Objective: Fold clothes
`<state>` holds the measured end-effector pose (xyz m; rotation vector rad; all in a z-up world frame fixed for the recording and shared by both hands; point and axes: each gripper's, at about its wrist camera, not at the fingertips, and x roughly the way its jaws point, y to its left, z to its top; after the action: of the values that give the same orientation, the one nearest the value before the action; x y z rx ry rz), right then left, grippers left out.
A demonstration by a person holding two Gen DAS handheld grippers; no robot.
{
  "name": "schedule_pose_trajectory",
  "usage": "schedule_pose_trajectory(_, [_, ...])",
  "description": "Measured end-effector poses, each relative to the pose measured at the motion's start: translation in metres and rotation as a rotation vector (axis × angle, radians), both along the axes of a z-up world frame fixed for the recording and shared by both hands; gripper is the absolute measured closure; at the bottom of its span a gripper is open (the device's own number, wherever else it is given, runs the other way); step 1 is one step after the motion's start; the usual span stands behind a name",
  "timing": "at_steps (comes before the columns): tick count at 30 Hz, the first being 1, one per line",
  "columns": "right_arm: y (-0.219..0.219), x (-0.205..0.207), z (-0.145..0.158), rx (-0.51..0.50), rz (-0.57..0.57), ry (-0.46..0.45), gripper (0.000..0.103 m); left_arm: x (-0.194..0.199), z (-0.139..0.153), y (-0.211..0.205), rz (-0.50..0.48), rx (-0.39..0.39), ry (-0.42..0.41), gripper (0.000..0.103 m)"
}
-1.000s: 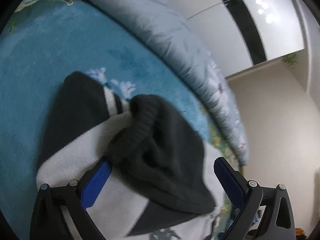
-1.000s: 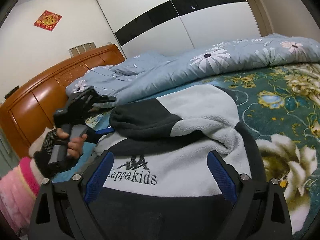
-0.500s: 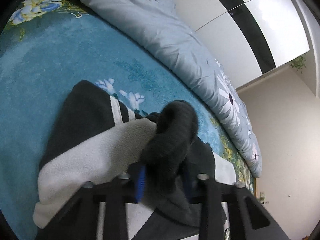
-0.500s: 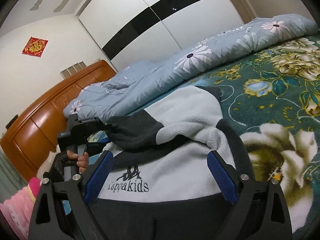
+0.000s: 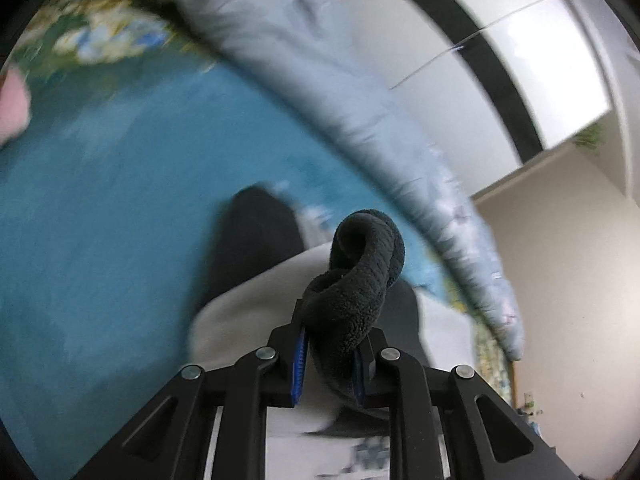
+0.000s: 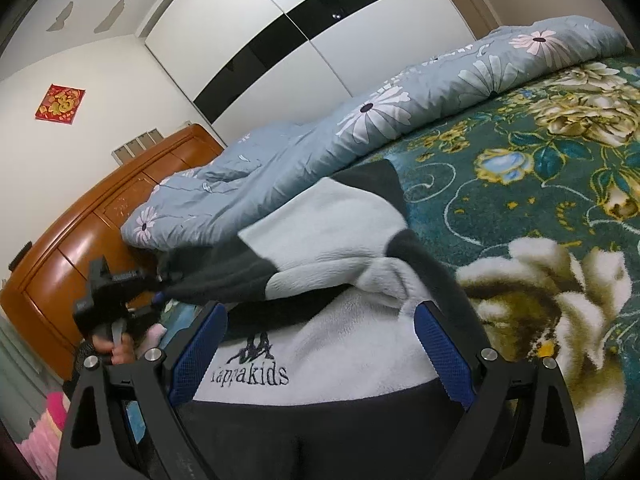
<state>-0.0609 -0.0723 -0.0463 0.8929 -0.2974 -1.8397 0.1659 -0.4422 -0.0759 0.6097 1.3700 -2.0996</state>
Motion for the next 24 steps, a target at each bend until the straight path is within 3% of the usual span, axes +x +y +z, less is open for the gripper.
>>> schedule_pose_trajectory(4, [-0.001, -0.001, -0.002, 0.008, 0.004, -0.01, 0.008, 0.005, -0.026, -0.008, 0.036, 0.038, -0.048, 0.08])
schedule_pose_trajectory(7, [-0.002, -0.002, -0.004, 0.013, 0.007, -0.018, 0.008, 0.006, -0.026, -0.006, 0.011, 0.043, -0.034, 0.077])
schedule_pose_trajectory(11, [-0.003, -0.002, -0.005, 0.02, 0.01, -0.023, 0.008, 0.017, -0.011, -0.002, -0.021, 0.07, -0.02, 0.053])
schedule_pose_trajectory(14, [-0.005, 0.002, 0.002, 0.04, 0.013, 0.002, 0.008, 0.026, 0.019, 0.008, -0.036, -0.007, 0.005, 0.037])
schedule_pose_trajectory(18, [-0.022, 0.006, 0.02, 0.086, 0.025, 0.07, 0.008, 0.011, 0.051, 0.019, -0.115, -0.16, -0.018, 0.026])
schedule_pose_trajectory(24, [-0.074, 0.009, 0.03, 0.172, 0.124, 0.169, 0.008, -0.025, 0.039, 0.018, -0.248, -0.153, -0.062, 0.025])
